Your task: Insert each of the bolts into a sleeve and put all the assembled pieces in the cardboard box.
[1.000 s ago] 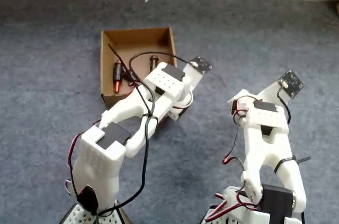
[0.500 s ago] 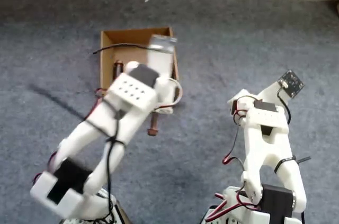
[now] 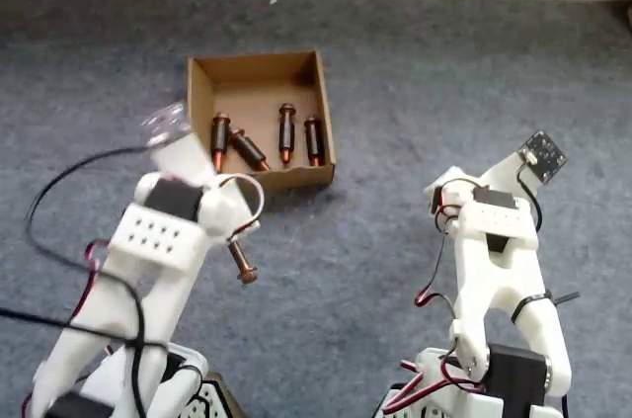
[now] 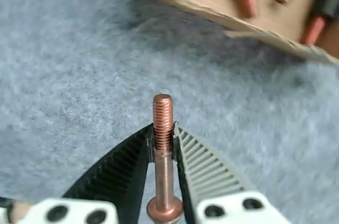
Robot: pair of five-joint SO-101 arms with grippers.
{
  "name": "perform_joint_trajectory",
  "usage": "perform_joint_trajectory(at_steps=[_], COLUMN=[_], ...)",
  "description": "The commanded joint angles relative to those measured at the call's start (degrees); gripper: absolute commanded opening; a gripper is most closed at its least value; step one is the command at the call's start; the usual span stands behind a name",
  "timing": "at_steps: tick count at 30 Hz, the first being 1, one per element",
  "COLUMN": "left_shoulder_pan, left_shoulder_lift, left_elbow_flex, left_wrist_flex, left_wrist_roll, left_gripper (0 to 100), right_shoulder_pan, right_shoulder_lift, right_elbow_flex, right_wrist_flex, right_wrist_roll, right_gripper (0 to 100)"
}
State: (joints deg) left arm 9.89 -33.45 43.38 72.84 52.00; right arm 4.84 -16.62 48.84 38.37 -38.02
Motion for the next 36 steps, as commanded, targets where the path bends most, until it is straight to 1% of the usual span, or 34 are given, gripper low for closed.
perform_joint_trajectory(at_steps=[1,4,6,8,11,13,16,21,23,25,28,30,33,36], left_shoulder_pan=[-4.1,-6.5,-6.7,-6.7,-6.7,-6.7,-6.7,-7.0,-7.1,-7.2,-7.2,-7.3,-9.7,-10.8], left_shoulder_lift=[-8.7,-13.8,-16.9,-19.8,-23.5,-25.3,-26.8,-27.0,-26.8,-26.8,-26.8,-26.8,-26.8,-26.8], left_elbow_flex=[10.4,15.6,17.6,19.0,20.3,21.1,22.1,21.5,20.0,18.5,15.7,14.4,13.8,13.8], left_wrist_flex=[-10.0,-15.6,-17.1,-17.6,-17.3,-17.3,-17.3,-17.3,-17.2,-16.2,-13.5,-13.0,-13.2,-13.3], left_wrist_roll=[4.8,4.8,4.8,4.8,4.8,4.8,4.7,-1.3,-5.5,-12.1,-25.5,-34.5,-46.9,-57.8], left_gripper=[0,0,2,9,23,27,24,15,11,7,3,1,1,1], right_shoulder_pan=[0.6,0.6,0.6,0.6,0.6,0.6,0.6,0.6,0.6,0.6,0.6,0.6,0.6,0.6], right_shoulder_lift=[-2.9,-2.9,-2.9,-2.9,-2.9,-2.9,-2.9,-2.9,-2.9,-2.9,-2.9,-2.9,-2.9,-2.9], right_elbow_flex=[-0.7,-0.5,-0.5,-0.5,-0.5,-0.5,-0.5,-0.5,-0.5,-0.5,-0.5,-0.5,-0.5,-0.5], right_wrist_flex=[-0.9,-0.9,-0.9,-0.9,-0.9,-0.9,-0.9,-0.9,-0.9,-0.9,-0.9,-0.9,-0.9,-0.9], right_wrist_roll=[0.0,0.0,0.0,0.0,0.0,0.0,0.0,0.0,0.0,0.0,0.0,0.0,0.6,2.1], right_gripper=[0.5,0.5,0.5,0.5,0.5,0.5,0.5,0.5,0.5,0.5,0.5,0.5,0.5,0.5])
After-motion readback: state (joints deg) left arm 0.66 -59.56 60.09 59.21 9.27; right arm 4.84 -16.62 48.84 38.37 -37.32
